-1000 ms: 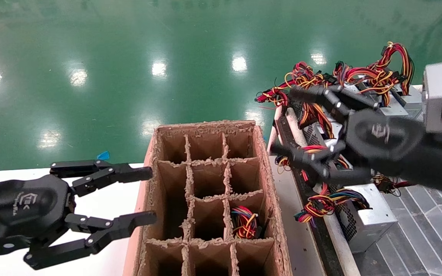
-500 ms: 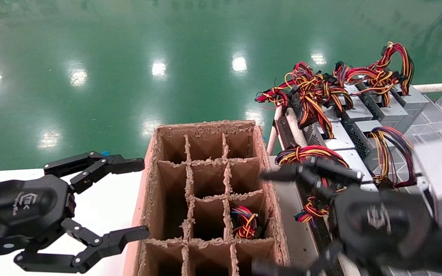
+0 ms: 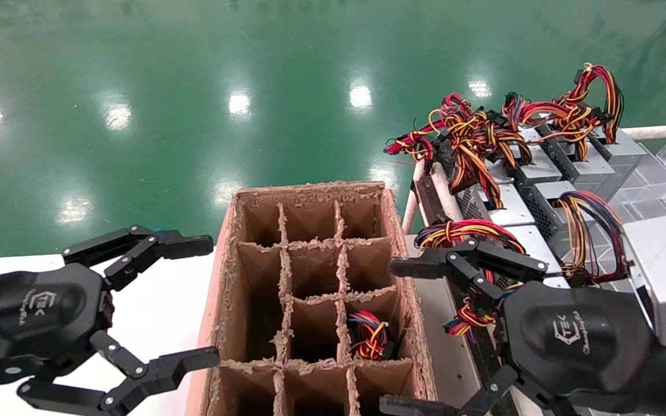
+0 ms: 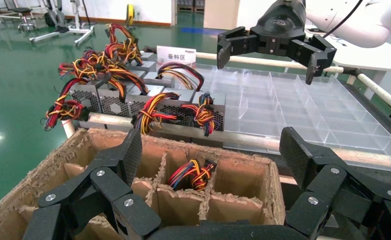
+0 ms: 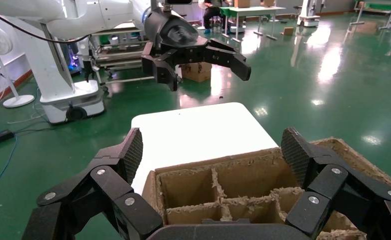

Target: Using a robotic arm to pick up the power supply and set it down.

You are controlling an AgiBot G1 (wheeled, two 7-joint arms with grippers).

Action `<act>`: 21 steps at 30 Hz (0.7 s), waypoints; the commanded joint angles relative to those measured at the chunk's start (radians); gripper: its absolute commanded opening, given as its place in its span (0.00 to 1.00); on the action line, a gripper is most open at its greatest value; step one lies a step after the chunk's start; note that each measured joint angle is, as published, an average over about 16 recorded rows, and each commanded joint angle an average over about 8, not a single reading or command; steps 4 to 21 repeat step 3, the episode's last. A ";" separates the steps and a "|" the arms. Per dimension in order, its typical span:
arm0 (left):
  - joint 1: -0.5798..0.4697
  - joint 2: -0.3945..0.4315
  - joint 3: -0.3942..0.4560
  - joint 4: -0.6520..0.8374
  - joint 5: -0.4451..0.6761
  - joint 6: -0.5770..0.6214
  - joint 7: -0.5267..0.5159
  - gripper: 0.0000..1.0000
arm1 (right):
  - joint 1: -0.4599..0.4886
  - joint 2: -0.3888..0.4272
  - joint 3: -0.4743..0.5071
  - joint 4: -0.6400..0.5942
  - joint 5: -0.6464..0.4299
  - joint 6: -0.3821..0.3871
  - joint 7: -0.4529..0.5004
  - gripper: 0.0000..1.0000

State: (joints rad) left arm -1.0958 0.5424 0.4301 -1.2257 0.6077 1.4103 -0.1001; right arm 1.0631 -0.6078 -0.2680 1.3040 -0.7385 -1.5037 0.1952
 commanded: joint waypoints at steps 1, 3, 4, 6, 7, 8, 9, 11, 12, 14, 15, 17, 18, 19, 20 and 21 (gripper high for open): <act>0.000 0.000 0.000 0.000 0.000 0.000 0.000 1.00 | 0.004 -0.001 -0.004 -0.007 0.002 0.003 -0.003 1.00; 0.000 0.000 0.000 0.000 0.000 0.000 0.000 1.00 | 0.005 -0.001 -0.005 -0.009 0.003 0.003 -0.004 1.00; 0.000 0.000 0.000 0.000 0.000 0.000 0.000 1.00 | 0.005 -0.001 -0.005 -0.009 0.003 0.003 -0.004 1.00; 0.000 0.000 0.000 0.000 0.000 0.000 0.000 1.00 | 0.005 -0.001 -0.005 -0.009 0.003 0.003 -0.004 1.00; 0.000 0.000 0.000 0.000 0.000 0.000 0.000 1.00 | 0.005 -0.001 -0.005 -0.009 0.003 0.003 -0.004 1.00; 0.000 0.000 0.000 0.000 0.000 0.000 0.000 1.00 | 0.005 -0.001 -0.005 -0.009 0.003 0.003 -0.004 1.00; 0.000 0.000 0.000 0.000 0.000 0.000 0.000 1.00 | 0.005 -0.001 -0.005 -0.009 0.003 0.003 -0.004 1.00; 0.000 0.000 0.000 0.000 0.000 0.000 0.000 1.00 | 0.005 -0.001 -0.005 -0.009 0.003 0.003 -0.004 1.00; 0.000 0.000 0.000 0.000 0.000 0.000 0.000 1.00 | 0.005 -0.001 -0.005 -0.009 0.003 0.003 -0.004 1.00; 0.000 0.000 0.000 0.000 0.000 0.000 0.000 1.00 | 0.005 -0.001 -0.005 -0.009 0.003 0.003 -0.004 1.00; 0.000 0.000 0.000 0.000 0.000 0.000 0.000 1.00 | 0.005 -0.001 -0.005 -0.009 0.003 0.003 -0.004 1.00; 0.000 0.000 0.000 0.000 0.000 0.000 0.000 1.00 | 0.005 -0.001 -0.005 -0.009 0.003 0.003 -0.004 1.00; 0.000 0.000 0.000 0.000 0.000 0.000 0.000 1.00 | 0.005 -0.001 -0.005 -0.009 0.003 0.003 -0.004 1.00; 0.000 0.000 0.000 0.000 0.000 0.000 0.000 1.00 | 0.005 -0.001 -0.005 -0.009 0.003 0.003 -0.004 1.00; 0.000 0.000 0.000 0.000 0.000 0.000 0.000 1.00 | 0.005 -0.001 -0.005 -0.009 0.003 0.003 -0.004 1.00; 0.000 0.000 0.000 0.000 0.000 0.000 0.000 1.00 | 0.005 -0.001 -0.005 -0.009 0.003 0.003 -0.004 1.00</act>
